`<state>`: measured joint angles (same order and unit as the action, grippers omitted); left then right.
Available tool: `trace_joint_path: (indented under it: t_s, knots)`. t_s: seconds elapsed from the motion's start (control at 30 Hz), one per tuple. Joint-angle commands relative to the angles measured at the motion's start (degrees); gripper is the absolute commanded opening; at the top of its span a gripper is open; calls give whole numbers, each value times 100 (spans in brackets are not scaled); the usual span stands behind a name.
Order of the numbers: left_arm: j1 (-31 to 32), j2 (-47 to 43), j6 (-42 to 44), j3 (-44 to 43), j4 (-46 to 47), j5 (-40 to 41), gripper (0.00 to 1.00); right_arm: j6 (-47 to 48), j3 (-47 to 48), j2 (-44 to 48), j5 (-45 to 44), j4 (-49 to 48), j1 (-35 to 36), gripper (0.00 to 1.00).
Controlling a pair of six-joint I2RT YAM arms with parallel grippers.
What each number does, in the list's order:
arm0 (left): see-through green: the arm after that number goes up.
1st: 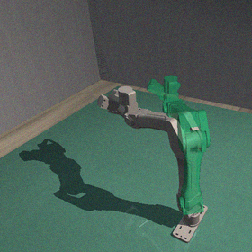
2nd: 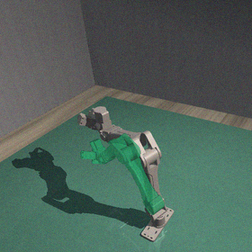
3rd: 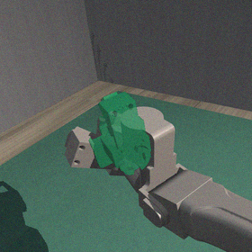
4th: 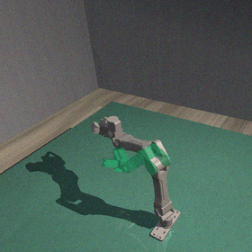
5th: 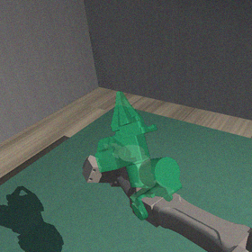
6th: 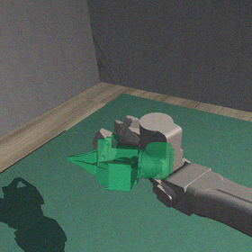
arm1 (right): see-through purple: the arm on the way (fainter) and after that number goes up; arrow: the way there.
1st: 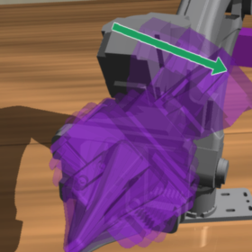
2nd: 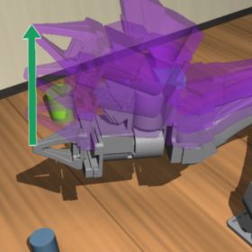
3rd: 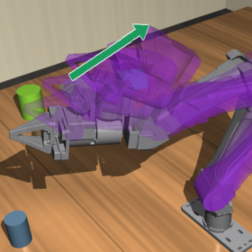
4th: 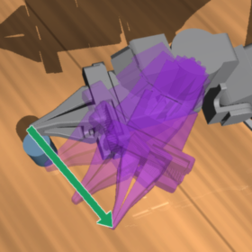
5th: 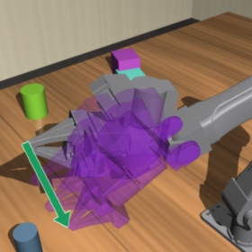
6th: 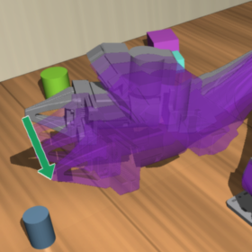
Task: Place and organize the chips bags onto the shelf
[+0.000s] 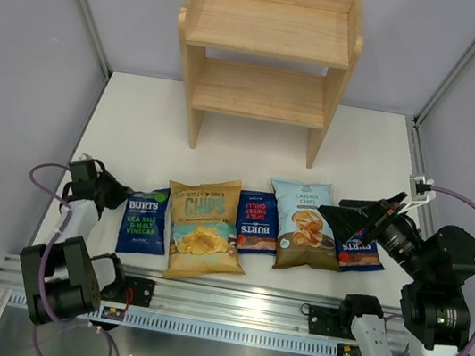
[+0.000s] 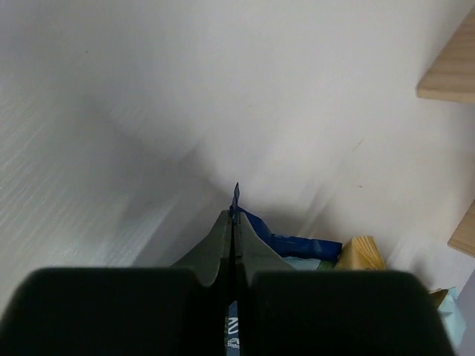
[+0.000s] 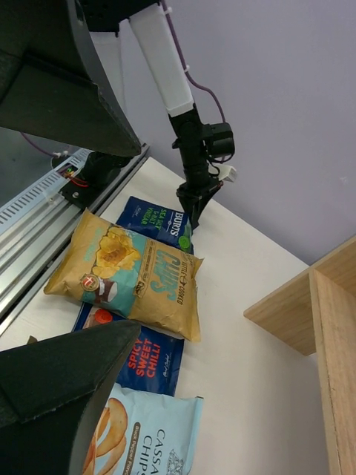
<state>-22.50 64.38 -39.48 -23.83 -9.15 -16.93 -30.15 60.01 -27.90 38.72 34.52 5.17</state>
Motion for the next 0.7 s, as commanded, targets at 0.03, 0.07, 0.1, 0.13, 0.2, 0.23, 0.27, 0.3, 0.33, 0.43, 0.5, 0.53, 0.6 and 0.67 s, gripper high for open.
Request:
trace_joint_path:
  t_s: [0.03, 0.07, 0.1, 0.13, 0.2, 0.23, 0.27, 0.3, 0.33, 0.43, 0.5, 0.53, 0.6, 0.67]
  knots:
    - [0, -942, -200, -129, -270, 137, 0, -175, -138, -154, 232, -411, 54, 99]
    - [9, -1093, -217, -191, -376, 155, 0, -210, -191, -163, 276, -481, 46, 99]
    - [9, -1216, -226, -270, -577, 146, 0, -324, -252, -189, 355, -690, 46, 99]
    - [18, -1443, -218, -367, -710, 163, 0, -403, -392, -224, 416, -814, 46, 100]
    - [79, -1647, -165, -735, -1113, 242, 0, -666, -551, -382, 696, -1243, 54, 100]
    - [97, -1839, -147, -867, -1281, 304, 0, -789, -726, -461, 811, -1429, 46, 100]
    - [149, -1937, -95, -1156, -1413, 339, 0, -912, -797, -540, 926, -1614, 54, 99]
    - [176, -2025, -77, -1280, -1623, 365, 0, -1201, -876, -715, 1162, -2024, 46, 99]
    - [193, -2095, -68, -1438, -1730, 340, 0, -1351, -1033, -812, 1277, -2246, 54, 99]
    - [369, -2254, -94, -1975, -1854, -73, 0, -1897, -1289, -1112, 1533, -3239, 177, 99]
    - [737, -2263, -217, -2377, -1854, -240, 0, -1889, -1325, -1322, 1341, -3721, 396, 99]
    - [930, -2254, -287, -2485, -1810, -197, 0, -1846, -1351, -1410, 1270, -3838, 536, 99]
    - [1659, -2228, -533, -2791, -1601, 100, 0, -1819, -1447, -1735, 1129, -4355, 1072, 100]
    - [2467, -2088, -717, -3047, -1503, 286, 0, -1810, -1579, -1938, 1024, -5065, 1528, 99]
